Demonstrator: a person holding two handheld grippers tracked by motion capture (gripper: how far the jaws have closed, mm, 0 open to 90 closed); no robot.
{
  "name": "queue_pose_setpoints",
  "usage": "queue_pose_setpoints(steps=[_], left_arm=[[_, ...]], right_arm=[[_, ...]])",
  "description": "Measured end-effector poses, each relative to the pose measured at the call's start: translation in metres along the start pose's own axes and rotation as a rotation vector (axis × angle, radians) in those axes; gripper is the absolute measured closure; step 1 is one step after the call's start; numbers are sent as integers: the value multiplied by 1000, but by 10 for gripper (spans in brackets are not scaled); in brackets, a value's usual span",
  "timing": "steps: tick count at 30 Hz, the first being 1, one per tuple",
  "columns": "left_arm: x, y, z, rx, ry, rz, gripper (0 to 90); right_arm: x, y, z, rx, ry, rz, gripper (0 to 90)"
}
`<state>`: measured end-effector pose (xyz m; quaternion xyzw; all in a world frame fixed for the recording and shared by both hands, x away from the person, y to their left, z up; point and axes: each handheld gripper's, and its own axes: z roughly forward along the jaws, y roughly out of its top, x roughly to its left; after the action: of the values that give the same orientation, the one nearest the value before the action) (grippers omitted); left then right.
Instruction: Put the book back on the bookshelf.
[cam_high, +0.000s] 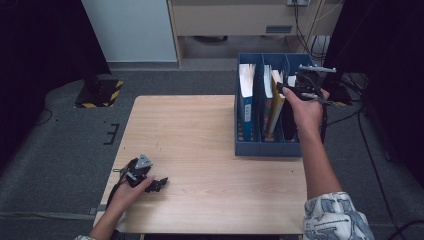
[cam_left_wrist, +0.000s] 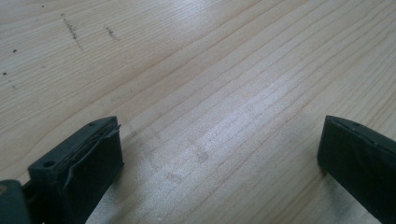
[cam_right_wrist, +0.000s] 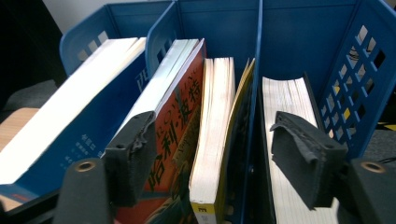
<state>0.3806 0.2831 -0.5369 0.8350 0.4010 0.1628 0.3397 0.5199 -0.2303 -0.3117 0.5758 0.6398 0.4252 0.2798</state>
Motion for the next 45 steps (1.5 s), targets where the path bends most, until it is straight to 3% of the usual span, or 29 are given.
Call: queue_pose_setpoints(steps=[7,20,45], left_arm=[[0,0,0,0,0,0,0],[0,0,0,1,0,0,0],[0,0,0,0,0,-4,0]], right_arm=[[0,-1,-9,-8,30,-1,236],[0,-7,-32,-14,26,-44,153],[2,-26,-51,8,38,-75,142]])
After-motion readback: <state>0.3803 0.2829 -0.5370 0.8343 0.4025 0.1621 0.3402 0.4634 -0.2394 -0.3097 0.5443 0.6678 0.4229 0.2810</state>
